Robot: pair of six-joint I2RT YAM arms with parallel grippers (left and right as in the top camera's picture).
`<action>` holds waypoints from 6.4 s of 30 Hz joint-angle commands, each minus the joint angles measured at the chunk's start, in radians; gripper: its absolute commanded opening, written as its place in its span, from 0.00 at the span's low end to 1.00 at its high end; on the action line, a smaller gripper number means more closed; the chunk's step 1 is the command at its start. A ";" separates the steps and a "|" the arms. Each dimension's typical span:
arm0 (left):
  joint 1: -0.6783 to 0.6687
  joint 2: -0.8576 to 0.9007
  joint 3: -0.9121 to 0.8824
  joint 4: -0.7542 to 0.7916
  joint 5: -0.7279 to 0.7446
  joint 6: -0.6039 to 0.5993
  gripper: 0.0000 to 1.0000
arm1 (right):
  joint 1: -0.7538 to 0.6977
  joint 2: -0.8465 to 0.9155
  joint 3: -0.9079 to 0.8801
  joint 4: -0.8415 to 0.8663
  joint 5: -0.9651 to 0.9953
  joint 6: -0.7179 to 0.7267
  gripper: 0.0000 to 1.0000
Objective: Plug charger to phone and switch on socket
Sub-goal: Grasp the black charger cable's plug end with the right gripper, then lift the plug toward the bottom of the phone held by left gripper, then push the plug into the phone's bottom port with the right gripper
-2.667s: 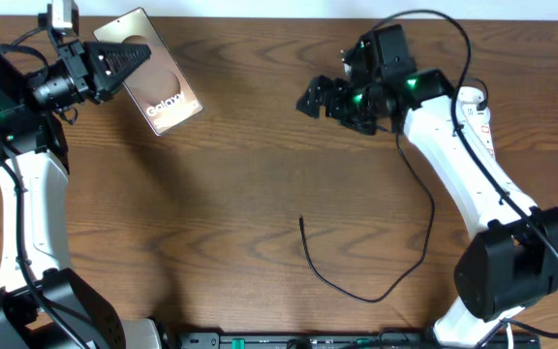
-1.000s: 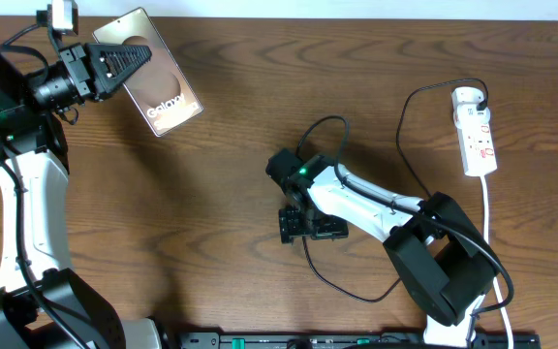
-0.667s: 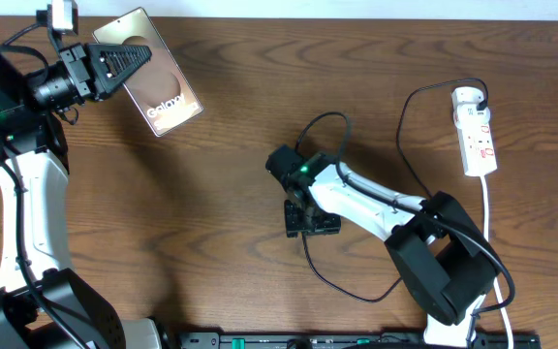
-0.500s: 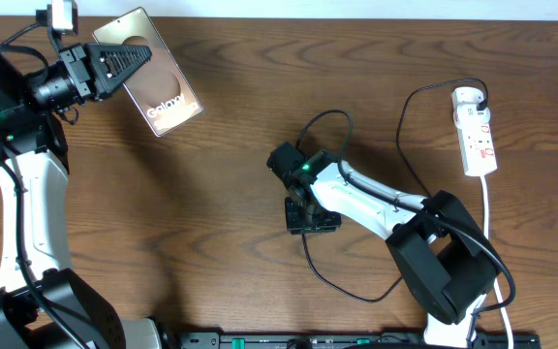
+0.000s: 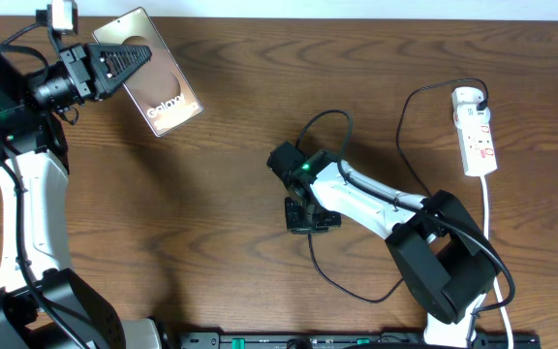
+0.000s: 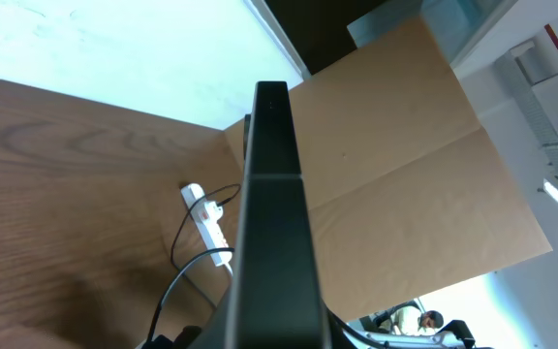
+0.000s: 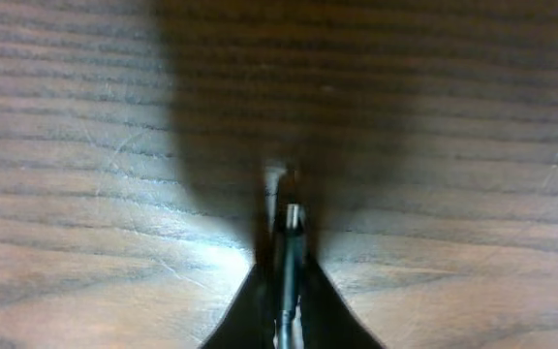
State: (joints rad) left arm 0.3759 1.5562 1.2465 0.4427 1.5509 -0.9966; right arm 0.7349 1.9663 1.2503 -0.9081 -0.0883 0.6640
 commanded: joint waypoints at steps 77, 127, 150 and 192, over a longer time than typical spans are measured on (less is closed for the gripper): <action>-0.108 -0.008 0.018 0.009 0.019 0.009 0.07 | -0.182 0.087 0.687 -0.285 -1.191 -1.117 0.01; -0.101 -0.008 0.018 0.028 -0.056 0.061 0.07 | -0.183 0.087 0.598 -0.038 -1.474 -1.159 0.01; -0.120 -0.008 0.018 0.044 -0.022 0.054 0.07 | -0.179 0.088 0.598 0.132 -1.472 -0.899 0.01; -0.117 -0.008 0.018 0.061 -0.041 -0.038 0.08 | -0.173 0.088 0.598 0.217 -1.451 -0.774 0.01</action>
State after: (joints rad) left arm 0.2581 1.5562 1.2465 0.4915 1.4899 -1.0271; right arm 0.5556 2.0598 1.8530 -0.6910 -1.5261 -0.1158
